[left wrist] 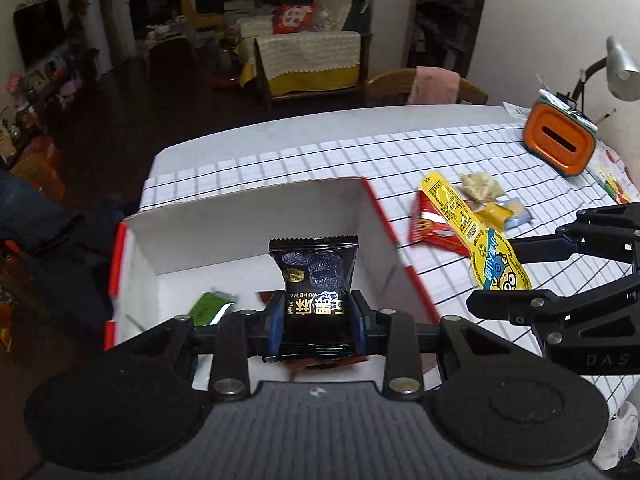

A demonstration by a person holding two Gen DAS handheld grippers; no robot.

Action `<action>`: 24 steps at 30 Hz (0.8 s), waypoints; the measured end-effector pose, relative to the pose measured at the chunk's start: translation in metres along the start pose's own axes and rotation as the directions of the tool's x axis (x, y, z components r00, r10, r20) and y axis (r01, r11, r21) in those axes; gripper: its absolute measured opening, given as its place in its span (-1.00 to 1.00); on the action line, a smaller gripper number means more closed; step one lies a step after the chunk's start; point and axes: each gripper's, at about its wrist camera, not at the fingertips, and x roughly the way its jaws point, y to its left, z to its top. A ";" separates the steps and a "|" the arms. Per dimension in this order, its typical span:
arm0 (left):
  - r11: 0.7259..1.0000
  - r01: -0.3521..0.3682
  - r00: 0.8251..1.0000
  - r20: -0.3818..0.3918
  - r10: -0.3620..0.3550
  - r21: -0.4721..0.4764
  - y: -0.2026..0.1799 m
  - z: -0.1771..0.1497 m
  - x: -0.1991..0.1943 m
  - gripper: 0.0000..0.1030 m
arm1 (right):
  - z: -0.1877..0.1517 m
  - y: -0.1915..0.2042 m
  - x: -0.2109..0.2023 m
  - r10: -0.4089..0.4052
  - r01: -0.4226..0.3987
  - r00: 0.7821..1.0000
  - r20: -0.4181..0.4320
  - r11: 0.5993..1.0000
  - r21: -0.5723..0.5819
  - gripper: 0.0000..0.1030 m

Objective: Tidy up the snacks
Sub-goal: 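Carry the yellow candy and black pack with both grippers over the box, then open both grippers to drop the yellow candy and black pack into the box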

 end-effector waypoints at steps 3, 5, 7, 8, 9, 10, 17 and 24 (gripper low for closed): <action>1.000 -0.013 1.000 -0.006 0.013 -0.013 0.016 -0.004 0.001 -0.37 | 0.007 0.008 0.012 -0.001 0.001 1.000 -0.007 1.000 -0.007 -0.01; 0.999 -0.027 1.000 -0.012 0.027 -0.020 0.027 -0.006 0.004 -0.37 | 0.011 0.014 0.021 -0.001 0.001 1.000 -0.016 1.000 -0.010 -0.01; 0.999 -0.040 0.999 -0.021 0.039 -0.030 0.040 -0.008 0.008 -0.37 | 0.015 0.019 0.032 -0.006 0.006 1.000 -0.028 1.000 -0.015 -0.01; 0.998 -0.047 0.999 -0.026 0.047 -0.035 0.046 -0.008 0.011 -0.37 | 0.017 0.021 0.038 -0.010 0.009 0.999 -0.036 1.000 -0.015 -0.01; 0.998 -0.054 0.998 -0.033 0.052 -0.039 0.051 -0.009 0.013 -0.37 | 0.018 0.024 0.042 -0.011 0.010 0.999 -0.044 1.000 -0.013 -0.01; 0.997 -0.061 0.998 -0.039 0.059 -0.043 0.057 -0.010 0.016 -0.37 | 0.020 0.026 0.048 -0.011 0.011 0.999 -0.053 1.000 -0.012 -0.01; 0.994 -0.103 0.991 -0.092 0.098 -0.044 0.087 -0.014 0.043 -0.37 | 0.040 0.031 0.090 -0.053 0.050 0.994 -0.093 0.998 -0.029 -0.01; 0.995 -0.094 0.987 -0.136 0.089 -0.034 0.095 -0.010 0.068 -0.37 | 0.055 0.024 0.139 -0.068 0.060 0.983 -0.172 0.997 -0.048 -0.01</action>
